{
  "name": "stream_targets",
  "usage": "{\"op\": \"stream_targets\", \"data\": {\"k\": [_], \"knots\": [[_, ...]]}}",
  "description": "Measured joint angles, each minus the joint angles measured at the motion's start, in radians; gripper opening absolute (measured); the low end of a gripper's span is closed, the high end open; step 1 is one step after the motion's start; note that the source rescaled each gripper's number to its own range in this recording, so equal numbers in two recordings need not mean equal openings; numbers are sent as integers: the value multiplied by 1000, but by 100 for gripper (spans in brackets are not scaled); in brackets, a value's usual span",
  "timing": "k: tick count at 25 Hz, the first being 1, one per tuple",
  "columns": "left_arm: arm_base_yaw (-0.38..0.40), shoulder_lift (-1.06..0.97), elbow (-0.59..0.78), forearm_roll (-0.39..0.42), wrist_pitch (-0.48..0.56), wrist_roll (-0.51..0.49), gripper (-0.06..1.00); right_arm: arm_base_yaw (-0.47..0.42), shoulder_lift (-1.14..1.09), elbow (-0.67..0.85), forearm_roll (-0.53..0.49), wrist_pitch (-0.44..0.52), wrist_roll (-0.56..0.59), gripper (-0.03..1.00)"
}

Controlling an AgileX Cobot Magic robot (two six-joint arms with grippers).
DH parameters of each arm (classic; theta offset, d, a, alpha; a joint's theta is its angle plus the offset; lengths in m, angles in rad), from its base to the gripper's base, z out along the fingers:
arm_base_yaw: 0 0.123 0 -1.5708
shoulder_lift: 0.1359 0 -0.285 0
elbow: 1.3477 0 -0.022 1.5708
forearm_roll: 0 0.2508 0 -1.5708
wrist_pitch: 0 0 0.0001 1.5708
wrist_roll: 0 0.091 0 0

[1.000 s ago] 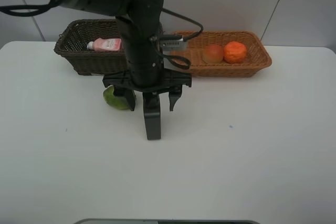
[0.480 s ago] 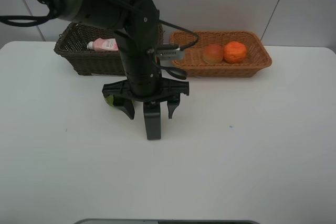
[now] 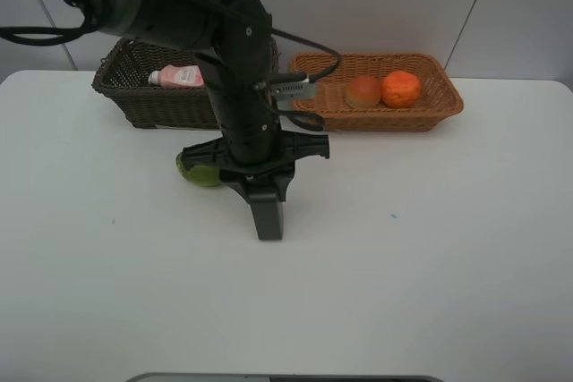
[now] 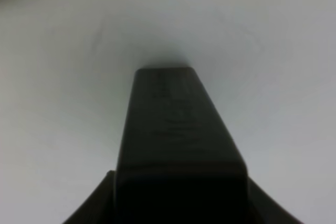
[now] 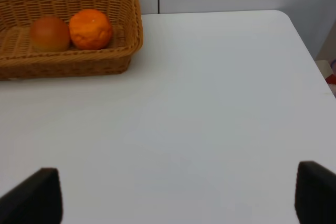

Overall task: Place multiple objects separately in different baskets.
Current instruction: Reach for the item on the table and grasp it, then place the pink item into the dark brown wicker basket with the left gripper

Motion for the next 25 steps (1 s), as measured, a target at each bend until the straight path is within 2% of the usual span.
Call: {"op": "stream_targets", "data": {"k": [25], "knots": [[0,-1,0,29,40,-27,47,0,0,0,-1,0,0,88]]}}
